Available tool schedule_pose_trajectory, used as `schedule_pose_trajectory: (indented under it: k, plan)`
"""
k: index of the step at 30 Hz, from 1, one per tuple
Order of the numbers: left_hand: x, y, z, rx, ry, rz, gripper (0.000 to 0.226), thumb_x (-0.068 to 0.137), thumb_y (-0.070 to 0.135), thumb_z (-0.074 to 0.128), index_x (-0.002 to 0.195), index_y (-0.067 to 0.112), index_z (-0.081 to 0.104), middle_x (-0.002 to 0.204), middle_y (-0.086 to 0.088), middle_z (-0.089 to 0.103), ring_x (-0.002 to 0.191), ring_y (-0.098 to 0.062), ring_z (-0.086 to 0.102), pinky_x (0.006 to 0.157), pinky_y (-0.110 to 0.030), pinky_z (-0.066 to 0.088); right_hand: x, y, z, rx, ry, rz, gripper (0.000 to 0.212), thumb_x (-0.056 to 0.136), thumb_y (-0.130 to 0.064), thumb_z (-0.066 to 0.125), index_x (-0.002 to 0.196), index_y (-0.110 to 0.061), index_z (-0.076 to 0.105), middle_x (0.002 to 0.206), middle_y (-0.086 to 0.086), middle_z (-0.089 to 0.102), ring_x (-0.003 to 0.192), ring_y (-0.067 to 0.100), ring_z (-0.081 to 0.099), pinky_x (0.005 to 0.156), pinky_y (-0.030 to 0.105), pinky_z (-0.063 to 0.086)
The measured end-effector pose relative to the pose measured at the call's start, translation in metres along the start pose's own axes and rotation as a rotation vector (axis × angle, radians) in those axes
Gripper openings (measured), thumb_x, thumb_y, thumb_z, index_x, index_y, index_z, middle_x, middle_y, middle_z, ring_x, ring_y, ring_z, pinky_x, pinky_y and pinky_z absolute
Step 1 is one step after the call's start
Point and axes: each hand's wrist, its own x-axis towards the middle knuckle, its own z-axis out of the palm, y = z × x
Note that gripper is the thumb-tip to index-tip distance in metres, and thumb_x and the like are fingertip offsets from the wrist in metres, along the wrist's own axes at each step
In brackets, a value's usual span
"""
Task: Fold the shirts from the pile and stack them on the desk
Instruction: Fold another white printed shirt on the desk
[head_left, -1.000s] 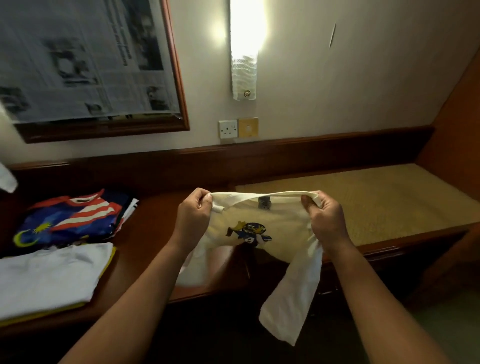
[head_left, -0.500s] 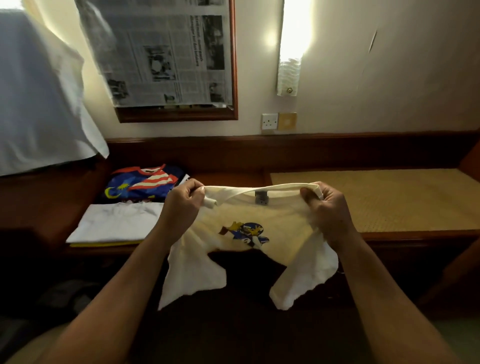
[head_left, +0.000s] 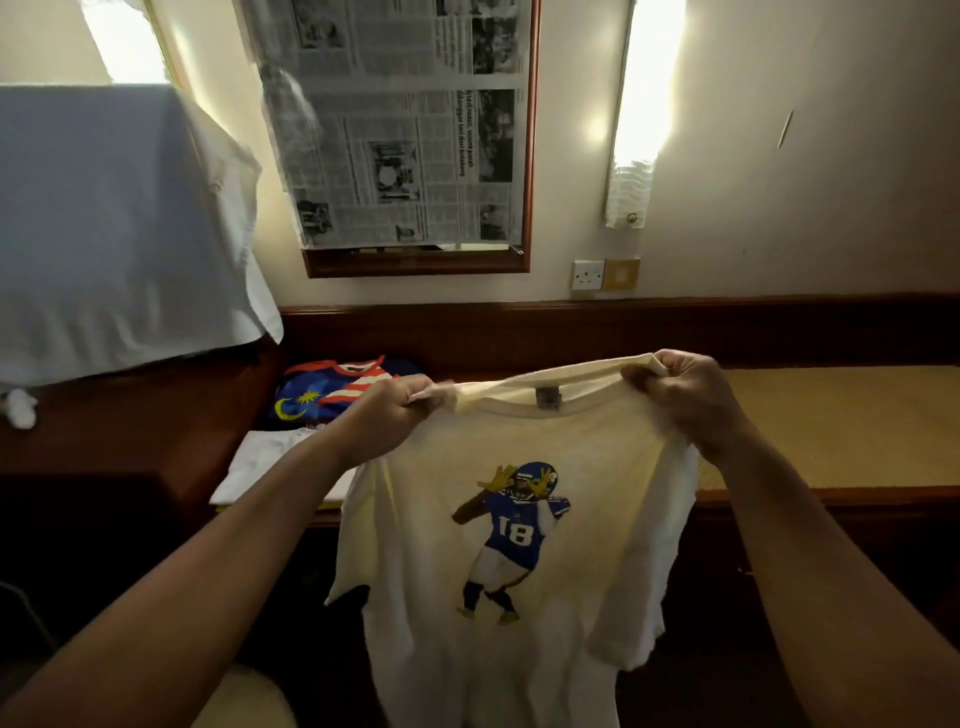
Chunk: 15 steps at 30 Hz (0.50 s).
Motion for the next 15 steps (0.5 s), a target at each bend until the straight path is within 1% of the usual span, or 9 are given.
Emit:
schedule_pose_trajectory:
  k: [3, 5, 6, 8, 9, 10, 11, 13, 15]
  plan:
    - [0.007, -0.014, -0.008, 0.025, 0.155, 0.005, 0.029, 0.101, 0.021, 0.045, 0.076, 0.024, 0.059, 0.067, 0.003, 0.055, 0.059, -0.011, 0.050, 0.052, -0.016, 0.041, 0.005, -0.002, 0.005, 0.021, 0.173, 0.018, 0.033, 0.085, -0.034, 0.071, 0.063, -0.013, 0.060, 0.053, -0.008, 0.054, 0.045, 0.004, 0.045, 0.047, 0.022, 0.039]
    - [0.016, -0.020, -0.013, 0.059, 0.258, 0.038, 0.028, 0.100, 0.021, 0.047, 0.076, 0.016, 0.060, 0.069, 0.001, 0.053, 0.062, -0.013, 0.049, 0.052, -0.018, 0.038, 0.002, -0.007, 0.010, 0.008, 0.175, 0.007, 0.035, 0.086, -0.035, 0.070, 0.060, -0.014, 0.059, 0.049, -0.011, 0.052, 0.044, 0.003, 0.043, 0.044, 0.021, 0.037]
    - [0.022, -0.023, -0.016, 0.100, 0.294, 0.056, 0.025, 0.100, 0.021, 0.047, 0.080, 0.012, 0.061, 0.074, -0.002, 0.052, 0.067, -0.016, 0.050, 0.055, -0.021, 0.038, -0.001, -0.010, 0.013, 0.016, 0.104, 0.025, 0.036, 0.086, -0.037, 0.068, 0.061, -0.012, 0.061, 0.052, -0.008, 0.055, 0.047, 0.005, 0.047, 0.046, 0.022, 0.040]
    - [0.035, -0.026, -0.025, 0.206, 0.338, 0.106, 0.020, 0.098, 0.019, 0.051, 0.089, 0.010, 0.066, 0.079, -0.004, 0.051, 0.074, -0.019, 0.050, 0.060, -0.025, 0.038, -0.007, -0.019, 0.013, 0.027, -0.166, 0.141, 0.043, 0.084, -0.046, 0.061, 0.068, -0.006, 0.067, 0.064, 0.004, 0.066, 0.059, 0.016, 0.061, 0.057, 0.027, 0.049]
    - [0.040, -0.027, -0.027, 0.228, 0.341, 0.138, 0.018, 0.097, 0.018, 0.053, 0.094, 0.010, 0.069, 0.081, -0.004, 0.054, 0.074, -0.018, 0.051, 0.061, -0.025, 0.039, -0.008, -0.023, 0.011, 0.006, -0.306, 0.205, 0.049, 0.084, -0.050, 0.056, 0.071, -0.004, 0.069, 0.072, 0.011, 0.069, 0.067, 0.020, 0.064, 0.064, 0.030, 0.051]
    - [0.046, -0.028, -0.028, 0.213, 0.329, 0.161, 0.018, 0.096, 0.018, 0.056, 0.099, 0.010, 0.072, 0.082, -0.002, 0.059, 0.076, -0.015, 0.055, 0.063, -0.025, 0.042, -0.006, -0.025, 0.009, -0.029, -0.403, 0.240, 0.055, 0.084, -0.053, 0.051, 0.073, -0.003, 0.070, 0.078, 0.014, 0.070, 0.072, 0.021, 0.065, 0.069, 0.032, 0.051]
    - [0.051, -0.028, -0.028, 0.174, 0.304, 0.173, 0.018, 0.095, 0.018, 0.058, 0.102, 0.012, 0.073, 0.084, 0.001, 0.065, 0.078, -0.013, 0.060, 0.065, -0.025, 0.047, -0.001, -0.026, 0.009, -0.061, -0.451, 0.249, 0.058, 0.084, -0.054, 0.048, 0.076, -0.002, 0.071, 0.082, 0.016, 0.071, 0.076, 0.022, 0.066, 0.072, 0.033, 0.050]
    - [0.062, -0.023, -0.024, 0.100, 0.238, 0.207, 0.015, 0.093, 0.017, 0.061, 0.102, 0.016, 0.073, 0.086, 0.005, 0.069, 0.083, -0.011, 0.066, 0.070, -0.024, 0.053, 0.014, -0.025, 0.018, -0.085, -0.464, 0.231, 0.059, 0.085, -0.054, 0.046, 0.087, -0.002, 0.072, 0.089, 0.018, 0.071, 0.080, 0.025, 0.066, 0.074, 0.035, 0.051]
    - [0.075, -0.018, -0.017, 0.085, 0.184, 0.293, 0.011, 0.089, 0.014, 0.065, 0.098, 0.019, 0.071, 0.083, 0.007, 0.069, 0.079, -0.007, 0.066, 0.069, -0.022, 0.055, 0.035, -0.018, 0.034, -0.071, -0.439, 0.193, 0.048, 0.090, -0.047, 0.050, 0.096, -0.004, 0.071, 0.092, 0.018, 0.070, 0.080, 0.025, 0.065, 0.075, 0.036, 0.052]
